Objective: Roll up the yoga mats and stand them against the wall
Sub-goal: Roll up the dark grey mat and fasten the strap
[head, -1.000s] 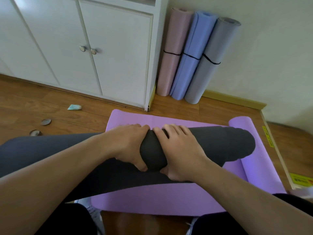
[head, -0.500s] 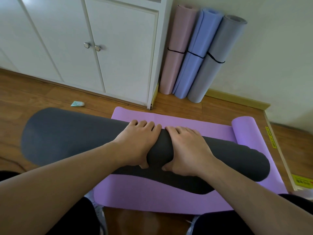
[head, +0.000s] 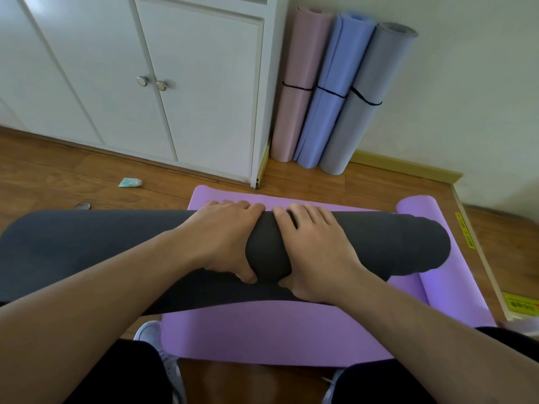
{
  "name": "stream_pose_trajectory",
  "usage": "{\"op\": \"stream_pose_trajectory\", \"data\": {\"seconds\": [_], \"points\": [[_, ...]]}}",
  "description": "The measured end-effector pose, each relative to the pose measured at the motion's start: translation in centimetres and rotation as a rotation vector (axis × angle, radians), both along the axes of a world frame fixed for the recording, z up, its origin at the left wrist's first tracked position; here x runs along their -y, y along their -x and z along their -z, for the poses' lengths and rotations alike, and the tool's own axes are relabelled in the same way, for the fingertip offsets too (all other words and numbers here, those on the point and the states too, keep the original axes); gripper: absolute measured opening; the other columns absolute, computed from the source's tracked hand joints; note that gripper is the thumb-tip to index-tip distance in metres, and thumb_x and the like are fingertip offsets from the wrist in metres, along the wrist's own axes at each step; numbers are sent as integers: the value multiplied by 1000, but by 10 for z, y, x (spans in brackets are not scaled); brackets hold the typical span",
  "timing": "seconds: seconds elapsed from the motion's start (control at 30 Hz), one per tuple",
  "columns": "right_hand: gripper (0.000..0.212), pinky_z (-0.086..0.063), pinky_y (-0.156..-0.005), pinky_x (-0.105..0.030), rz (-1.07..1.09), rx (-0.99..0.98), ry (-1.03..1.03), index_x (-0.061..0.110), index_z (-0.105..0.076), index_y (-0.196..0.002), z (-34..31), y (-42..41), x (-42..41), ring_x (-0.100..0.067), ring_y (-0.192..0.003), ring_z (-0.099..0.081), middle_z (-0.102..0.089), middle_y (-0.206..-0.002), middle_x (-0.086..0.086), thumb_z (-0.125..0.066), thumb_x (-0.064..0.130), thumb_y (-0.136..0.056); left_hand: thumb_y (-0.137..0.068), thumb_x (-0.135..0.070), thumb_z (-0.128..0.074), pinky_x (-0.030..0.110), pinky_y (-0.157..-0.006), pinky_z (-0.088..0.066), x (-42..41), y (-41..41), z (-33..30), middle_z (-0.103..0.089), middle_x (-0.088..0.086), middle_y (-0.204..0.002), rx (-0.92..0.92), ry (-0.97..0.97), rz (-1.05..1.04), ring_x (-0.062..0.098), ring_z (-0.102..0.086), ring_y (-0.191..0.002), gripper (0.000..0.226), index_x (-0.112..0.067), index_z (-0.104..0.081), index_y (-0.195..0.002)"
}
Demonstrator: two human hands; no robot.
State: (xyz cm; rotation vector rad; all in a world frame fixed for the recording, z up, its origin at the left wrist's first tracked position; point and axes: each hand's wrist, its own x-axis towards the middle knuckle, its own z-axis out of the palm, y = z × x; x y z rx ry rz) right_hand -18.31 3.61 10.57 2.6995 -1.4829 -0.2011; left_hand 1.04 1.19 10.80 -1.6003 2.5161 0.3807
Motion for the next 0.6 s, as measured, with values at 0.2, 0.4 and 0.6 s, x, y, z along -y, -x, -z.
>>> {"op": "stream_pose_trajectory", "data": {"seconds": [0.2,0.4,0.6], "points": [[120,-34,-121,-45,15,28,-54,21,-25,-157,-5,6,8,-27,-138,-43,-46,-150,-3,-90,64,-65,-59,-82,-81,44,-124,-31,-14,-1,4,-34,-5,-159,27,68,75,19,-37,-143,132,-29,-14,-160],[115,-39,-116,-44,104,80,-147,28,-33,-149,-6,6,9,-22,-133,-49,-53,-144,4,-90,72,-59,-58,-76,-84,45,-117,-39,-13,6,20,-44,-2,-150,81,209,120,23,-47,-134,126,-25,-22,-155],[135,-20,-130,-49,41,-10,-102,22,-3,-165,-6,5,0,-31,-152,-23,-25,-162,-7,-91,59,-69,-58,-75,-85,45,-114,-41,-5,6,17,-50,-6,-142,15,91,75,19,-51,-128,116,-28,-30,-149]]}}
